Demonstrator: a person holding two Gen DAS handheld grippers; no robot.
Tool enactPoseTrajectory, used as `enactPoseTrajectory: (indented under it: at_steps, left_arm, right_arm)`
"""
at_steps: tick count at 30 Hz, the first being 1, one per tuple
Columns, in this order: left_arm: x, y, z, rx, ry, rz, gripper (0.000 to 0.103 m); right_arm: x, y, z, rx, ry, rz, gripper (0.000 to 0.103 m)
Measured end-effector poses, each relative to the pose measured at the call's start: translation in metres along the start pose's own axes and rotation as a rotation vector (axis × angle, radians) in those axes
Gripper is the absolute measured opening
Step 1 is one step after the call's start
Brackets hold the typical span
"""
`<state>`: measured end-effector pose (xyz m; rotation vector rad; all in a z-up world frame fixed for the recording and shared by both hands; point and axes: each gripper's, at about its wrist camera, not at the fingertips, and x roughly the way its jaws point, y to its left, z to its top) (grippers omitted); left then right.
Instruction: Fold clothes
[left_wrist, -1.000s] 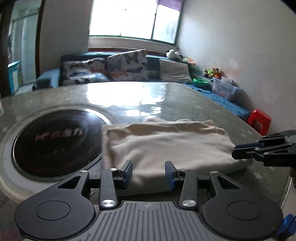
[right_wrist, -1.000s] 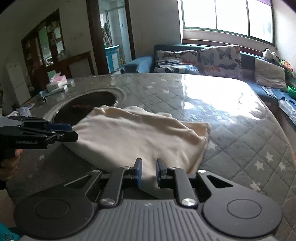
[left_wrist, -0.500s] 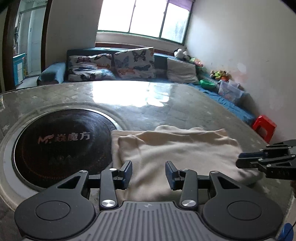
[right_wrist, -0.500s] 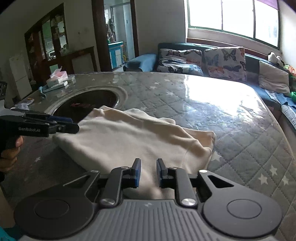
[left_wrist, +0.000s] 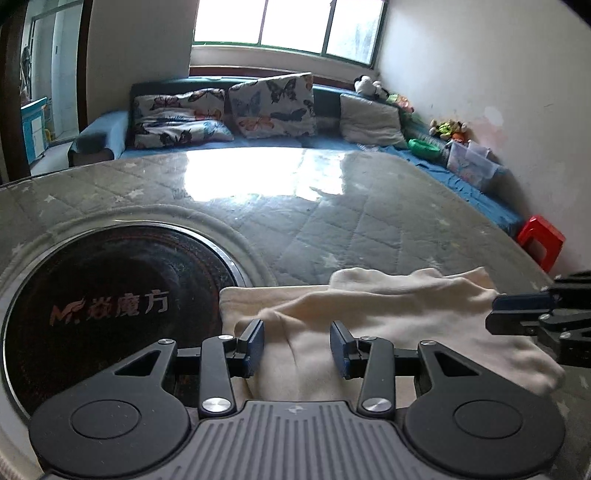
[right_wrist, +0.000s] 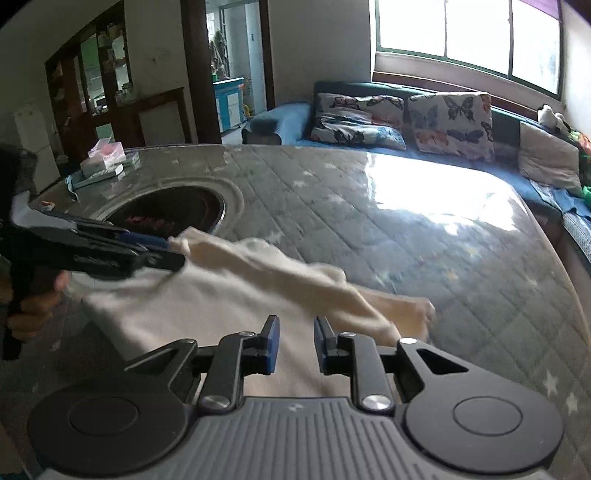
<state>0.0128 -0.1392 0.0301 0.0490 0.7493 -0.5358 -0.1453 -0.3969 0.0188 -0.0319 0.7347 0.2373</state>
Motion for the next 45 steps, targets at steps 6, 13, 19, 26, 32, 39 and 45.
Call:
enactPoseTrajectory:
  at_steps: [6,13,19,26,32,39,45]
  left_arm:
    - [0.006,0.003,0.005,-0.013,0.001,0.013,0.049]
    - [-0.016,0.007,0.002,-0.002,-0.078,0.068,0.097]
    - [-0.036,0.020,-0.001,-0.037,-0.102,0.096,0.103]
    - [-0.052,0.045,-0.007,-0.161,-0.084,0.127,0.103]
    - [-0.060,0.054,-0.013,-0.202,-0.054,0.164,0.103]
    - [-0.069,0.061,-0.017,-0.268,-0.056,0.130,0.103]
    - [-0.066,0.056,-0.017,-0.283,-0.037,0.104,0.103]
  right_arm:
    - [0.022,0.010,0.016,-0.023,0.008,0.015,0.026]
    - [0.021,0.036,0.019,-0.094,-0.006,0.044,0.037]
    - [0.014,0.069,0.011,-0.202,-0.002,0.076,0.041]
    - [0.008,0.112,0.001,-0.339,-0.010,0.121,0.050]
    - [0.009,0.153,-0.007,-0.489,-0.023,0.147,0.054]
    - [0.023,0.190,-0.018,-0.623,-0.020,0.135,0.050]
    - [0.035,0.198,-0.022,-0.637,0.000,0.094,0.033]
